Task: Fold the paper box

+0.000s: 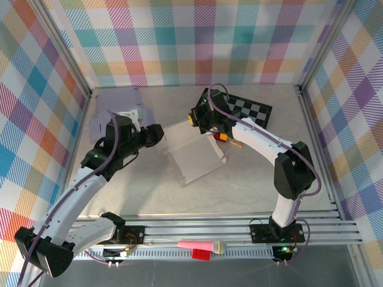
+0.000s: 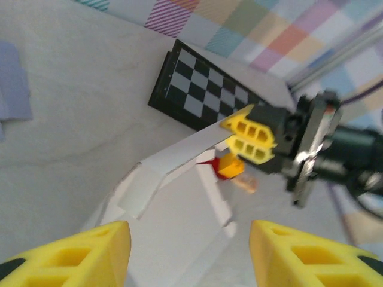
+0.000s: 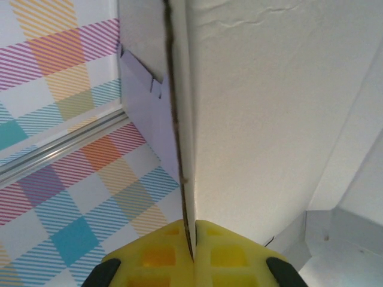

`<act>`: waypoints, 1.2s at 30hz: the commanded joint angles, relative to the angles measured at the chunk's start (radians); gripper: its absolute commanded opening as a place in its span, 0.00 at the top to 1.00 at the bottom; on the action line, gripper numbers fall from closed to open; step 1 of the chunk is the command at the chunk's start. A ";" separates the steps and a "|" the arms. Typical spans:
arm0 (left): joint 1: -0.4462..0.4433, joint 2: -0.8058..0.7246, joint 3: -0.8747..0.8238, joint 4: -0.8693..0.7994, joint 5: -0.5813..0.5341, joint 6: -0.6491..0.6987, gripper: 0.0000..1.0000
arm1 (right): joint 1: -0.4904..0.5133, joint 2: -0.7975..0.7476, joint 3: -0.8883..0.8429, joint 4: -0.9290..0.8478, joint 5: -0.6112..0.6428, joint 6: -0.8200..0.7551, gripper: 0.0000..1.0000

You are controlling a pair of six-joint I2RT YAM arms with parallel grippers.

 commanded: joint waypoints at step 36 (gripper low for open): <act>0.136 0.264 0.244 -0.201 0.086 -0.391 0.51 | 0.039 -0.074 -0.068 0.039 0.079 0.131 1.00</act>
